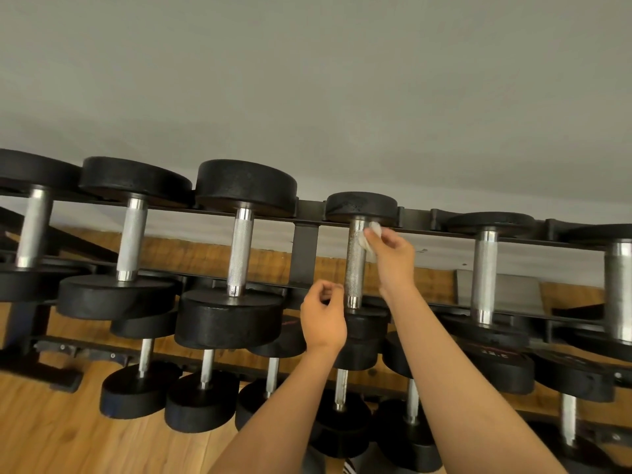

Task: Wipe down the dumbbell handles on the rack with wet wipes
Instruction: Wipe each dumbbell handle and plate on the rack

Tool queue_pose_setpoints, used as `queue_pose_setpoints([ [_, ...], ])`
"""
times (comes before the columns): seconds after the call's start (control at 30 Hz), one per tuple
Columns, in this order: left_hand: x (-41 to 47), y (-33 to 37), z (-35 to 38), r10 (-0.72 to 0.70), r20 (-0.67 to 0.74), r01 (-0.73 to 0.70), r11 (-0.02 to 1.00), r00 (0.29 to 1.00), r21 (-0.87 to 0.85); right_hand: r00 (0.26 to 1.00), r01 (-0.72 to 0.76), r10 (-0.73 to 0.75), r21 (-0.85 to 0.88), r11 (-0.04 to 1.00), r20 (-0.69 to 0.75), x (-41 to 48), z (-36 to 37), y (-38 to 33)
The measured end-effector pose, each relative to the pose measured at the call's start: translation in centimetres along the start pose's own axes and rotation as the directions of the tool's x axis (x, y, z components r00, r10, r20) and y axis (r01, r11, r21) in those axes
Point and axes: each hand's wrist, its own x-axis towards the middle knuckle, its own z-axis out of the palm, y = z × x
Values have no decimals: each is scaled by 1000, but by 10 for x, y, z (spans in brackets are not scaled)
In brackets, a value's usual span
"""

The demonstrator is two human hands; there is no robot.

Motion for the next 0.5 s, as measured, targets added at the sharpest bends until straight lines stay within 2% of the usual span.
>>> queue_pose_setpoints([
  [0.2,-1,1,0,11,2,-11,1000,1000,22,999,-36,36,-48,998,4,1,20,-2],
  [0.4,-1,0,0,23,-4,-23,1000,1000,17,977,181,-198,-190,965,-74,0,7,6],
  [0.5,-2,0,-1,23,2,-23,1000,1000,17,971,232,-238,-337,912,25,-20,-5,19],
])
